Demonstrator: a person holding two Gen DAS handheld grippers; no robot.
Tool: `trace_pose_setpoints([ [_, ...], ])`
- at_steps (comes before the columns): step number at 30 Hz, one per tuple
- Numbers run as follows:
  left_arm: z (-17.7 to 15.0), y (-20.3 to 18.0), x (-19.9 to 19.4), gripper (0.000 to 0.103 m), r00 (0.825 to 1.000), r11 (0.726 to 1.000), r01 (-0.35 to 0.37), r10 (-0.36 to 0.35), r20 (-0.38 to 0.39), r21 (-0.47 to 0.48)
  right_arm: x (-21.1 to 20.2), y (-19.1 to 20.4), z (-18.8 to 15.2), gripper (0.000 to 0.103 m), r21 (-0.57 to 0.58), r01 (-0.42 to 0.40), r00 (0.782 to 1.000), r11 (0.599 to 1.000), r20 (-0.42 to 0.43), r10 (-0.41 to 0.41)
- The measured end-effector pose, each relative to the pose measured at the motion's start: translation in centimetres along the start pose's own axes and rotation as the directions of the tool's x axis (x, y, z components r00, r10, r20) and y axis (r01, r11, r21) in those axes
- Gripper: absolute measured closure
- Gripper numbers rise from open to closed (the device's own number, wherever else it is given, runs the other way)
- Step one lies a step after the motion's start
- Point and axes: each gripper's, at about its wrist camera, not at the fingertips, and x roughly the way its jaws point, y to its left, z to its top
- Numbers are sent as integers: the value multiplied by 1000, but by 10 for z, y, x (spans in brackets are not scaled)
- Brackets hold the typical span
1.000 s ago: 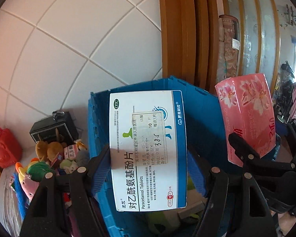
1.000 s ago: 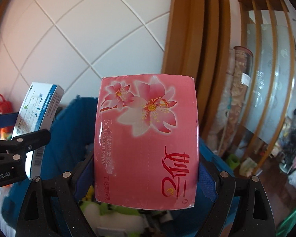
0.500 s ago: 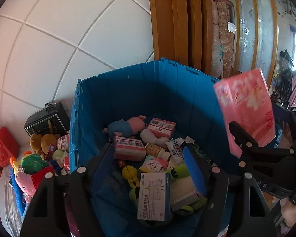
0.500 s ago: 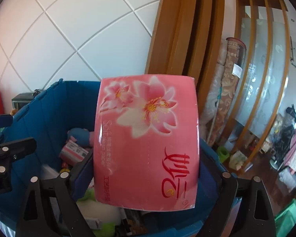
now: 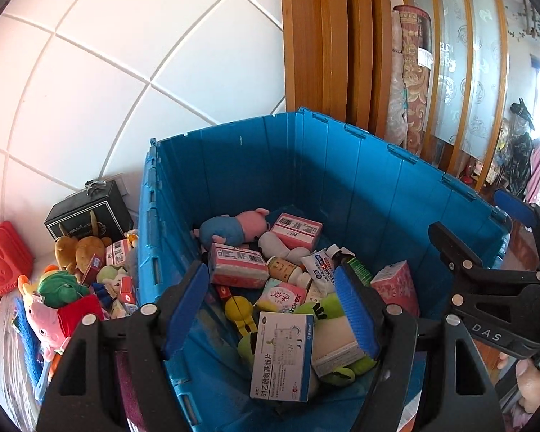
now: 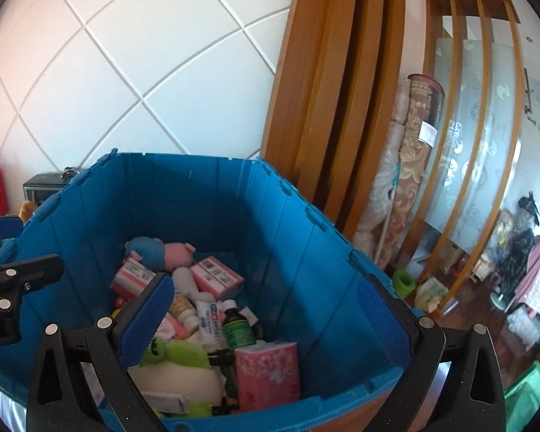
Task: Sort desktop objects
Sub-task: 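Open both grippers to drop the box and tissue pack into the crate, then return both grippers from the crate to the pile on the bed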
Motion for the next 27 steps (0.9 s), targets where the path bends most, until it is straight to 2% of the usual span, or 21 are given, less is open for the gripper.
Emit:
trace_pose_setpoints([
  [10, -16, 41, -35, 31, 997, 996, -28, 34, 68, -79, -16, 24, 3, 0, -5, -56, 998, 998, 7, 57],
  [15, -29, 77, -58, 31, 988, 986, -95, 111, 108, -137, -36, 49, 14, 0, 7, -150, 987, 989, 63, 149],
  [19, -44, 113, -75, 31, 976, 970, -157, 181, 119, -184, -56, 78, 26, 0, -1, -244, 962, 970, 127, 243],
  [22, -60, 149, -88, 31, 966, 953, -204, 234, 114, -225, -69, 107, 35, 0, -8, -323, 934, 946, 159, 320],
  [27, -98, 226, -110, 31, 936, 902, -305, 343, 77, -307, -77, 173, 43, 0, -8, -458, 879, 889, 144, 454],
])
